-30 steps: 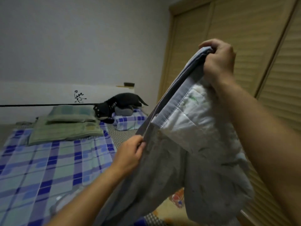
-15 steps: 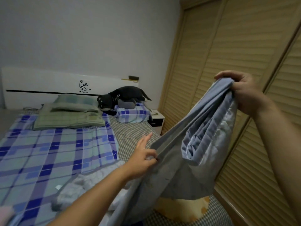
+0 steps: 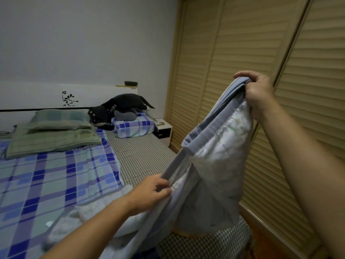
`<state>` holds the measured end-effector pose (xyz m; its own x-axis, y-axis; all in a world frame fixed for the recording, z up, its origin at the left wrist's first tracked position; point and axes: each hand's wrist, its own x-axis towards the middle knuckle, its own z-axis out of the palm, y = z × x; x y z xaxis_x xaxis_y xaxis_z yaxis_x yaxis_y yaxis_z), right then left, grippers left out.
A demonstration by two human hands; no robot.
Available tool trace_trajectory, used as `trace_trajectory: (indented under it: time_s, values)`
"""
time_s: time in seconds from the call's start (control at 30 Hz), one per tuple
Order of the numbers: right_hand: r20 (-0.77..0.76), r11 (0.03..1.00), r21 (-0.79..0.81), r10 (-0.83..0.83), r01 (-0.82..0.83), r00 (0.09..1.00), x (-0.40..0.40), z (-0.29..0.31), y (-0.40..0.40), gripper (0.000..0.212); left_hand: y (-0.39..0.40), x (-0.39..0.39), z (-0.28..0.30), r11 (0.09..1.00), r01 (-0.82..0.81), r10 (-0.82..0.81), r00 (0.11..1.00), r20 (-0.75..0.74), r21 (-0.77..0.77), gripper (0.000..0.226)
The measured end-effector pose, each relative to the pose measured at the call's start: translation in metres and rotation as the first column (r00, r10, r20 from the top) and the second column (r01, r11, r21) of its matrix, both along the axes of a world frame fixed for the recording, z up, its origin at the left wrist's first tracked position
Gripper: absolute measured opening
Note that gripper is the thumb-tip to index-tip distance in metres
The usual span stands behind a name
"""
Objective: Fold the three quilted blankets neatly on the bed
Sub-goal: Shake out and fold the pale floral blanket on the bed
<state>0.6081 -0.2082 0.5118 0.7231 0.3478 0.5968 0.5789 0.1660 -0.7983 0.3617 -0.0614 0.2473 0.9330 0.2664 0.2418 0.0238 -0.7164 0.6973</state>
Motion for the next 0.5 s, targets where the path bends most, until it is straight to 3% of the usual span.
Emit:
trace_trajectory:
  time_s: [0.1, 0.2, 0.37, 0.5]
  values:
    - [-0.043, 0.988, 0.035, -0.150, 0.152, 0.988, 0.002, 0.006, 0.013, 0.052, -0.012, 0.004, -0.037, 0.979, -0.109, 0.128, 0.987, -0.102, 0.174, 0.052]
    - [-0.025, 0.952, -0.026, -0.304, 0.304, 0.952, 0.004, 0.017, 0.026, 0.034, -0.031, 0.014, -0.061, 0.927, -0.227, 0.276, 0.951, -0.135, 0.297, 0.080]
    - [0.034, 0.894, -0.122, -0.430, 0.431, 0.902, 0.002, 0.035, 0.031, 0.020, -0.058, 0.027, -0.066, 0.754, -0.539, 0.583, 0.813, -0.003, 0.376, 0.066]
    - [-0.021, 0.887, -0.094, -0.456, 0.452, 0.890, 0.001, 0.042, 0.033, 0.018, -0.056, 0.047, -0.054, 0.664, -0.646, 0.700, 0.714, -0.012, 0.377, 0.050]
